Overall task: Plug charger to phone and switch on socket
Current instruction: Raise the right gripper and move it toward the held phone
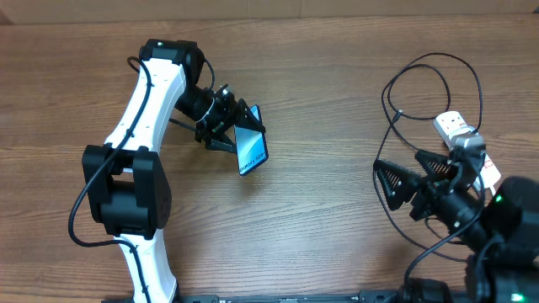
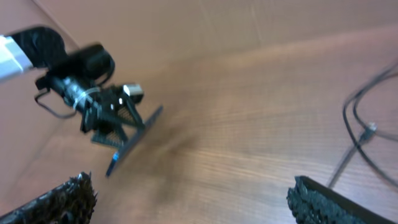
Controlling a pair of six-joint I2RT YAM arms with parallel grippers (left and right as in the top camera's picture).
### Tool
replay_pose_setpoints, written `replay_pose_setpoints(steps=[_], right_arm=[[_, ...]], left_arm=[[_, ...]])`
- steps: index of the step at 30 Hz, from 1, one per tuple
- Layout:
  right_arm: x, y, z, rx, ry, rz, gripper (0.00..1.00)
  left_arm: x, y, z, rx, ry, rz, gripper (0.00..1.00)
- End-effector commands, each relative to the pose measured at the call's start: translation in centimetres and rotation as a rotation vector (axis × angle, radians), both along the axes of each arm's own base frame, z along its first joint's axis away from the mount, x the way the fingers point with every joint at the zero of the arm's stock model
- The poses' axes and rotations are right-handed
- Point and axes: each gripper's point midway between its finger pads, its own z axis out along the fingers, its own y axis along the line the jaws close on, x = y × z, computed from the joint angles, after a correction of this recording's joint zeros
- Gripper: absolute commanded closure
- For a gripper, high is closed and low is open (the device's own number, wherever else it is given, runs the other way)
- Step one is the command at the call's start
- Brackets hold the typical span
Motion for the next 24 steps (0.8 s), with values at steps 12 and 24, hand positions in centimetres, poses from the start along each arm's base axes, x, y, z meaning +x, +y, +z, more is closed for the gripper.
replay_pose_setpoints(steps=[12, 24], right_arm=[[-3.7, 3.4, 8.5, 0.002, -0.021, 0.160, 0.00], [1.0, 7.8, 2.8, -0.008, 0.229, 0.329, 0.00]], left_arm=[[-1.8, -0.4, 7.1, -0.069, -0.179, -0.035, 0.67], [-4.2, 0.2, 14.5, -0.089, -0.474, -0.036, 0.65]])
